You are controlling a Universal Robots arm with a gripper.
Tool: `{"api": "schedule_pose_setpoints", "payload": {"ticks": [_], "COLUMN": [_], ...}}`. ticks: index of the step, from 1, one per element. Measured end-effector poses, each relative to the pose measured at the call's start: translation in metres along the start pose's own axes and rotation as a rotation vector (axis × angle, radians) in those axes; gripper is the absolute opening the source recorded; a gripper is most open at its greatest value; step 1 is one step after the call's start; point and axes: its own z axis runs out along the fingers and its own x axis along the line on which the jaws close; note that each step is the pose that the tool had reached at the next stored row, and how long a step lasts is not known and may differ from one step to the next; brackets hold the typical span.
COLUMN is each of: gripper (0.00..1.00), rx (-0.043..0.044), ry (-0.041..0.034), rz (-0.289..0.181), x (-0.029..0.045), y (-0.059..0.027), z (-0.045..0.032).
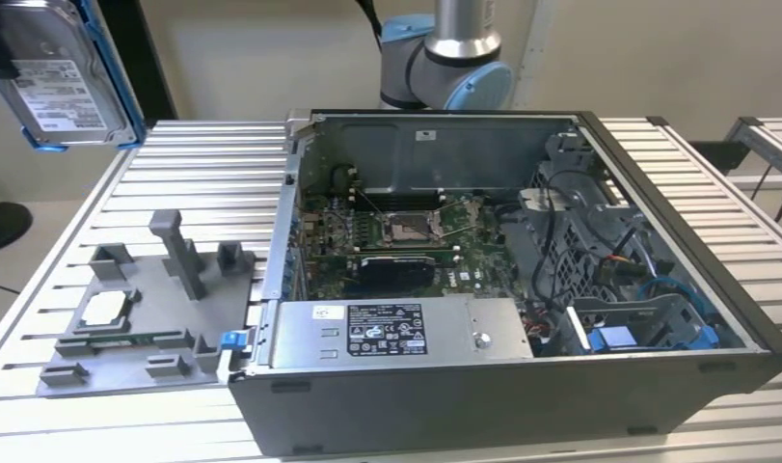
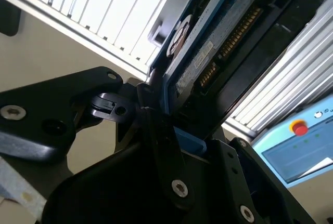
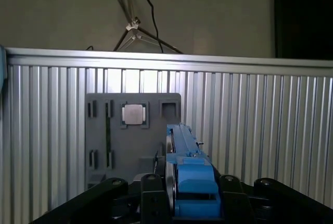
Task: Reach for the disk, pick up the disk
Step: 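Pick up the disk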
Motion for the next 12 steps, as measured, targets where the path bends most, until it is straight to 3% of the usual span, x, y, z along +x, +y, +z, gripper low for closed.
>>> {"api": "schedule_pose_setpoints", "payload": {"ticks": [12], "gripper": [0.00], "rx": [0.0000], "ry": [0.0000], "rz": [0.000], "x": [0.0001], "y": [-0.0059], "z": [-0.0001]}}
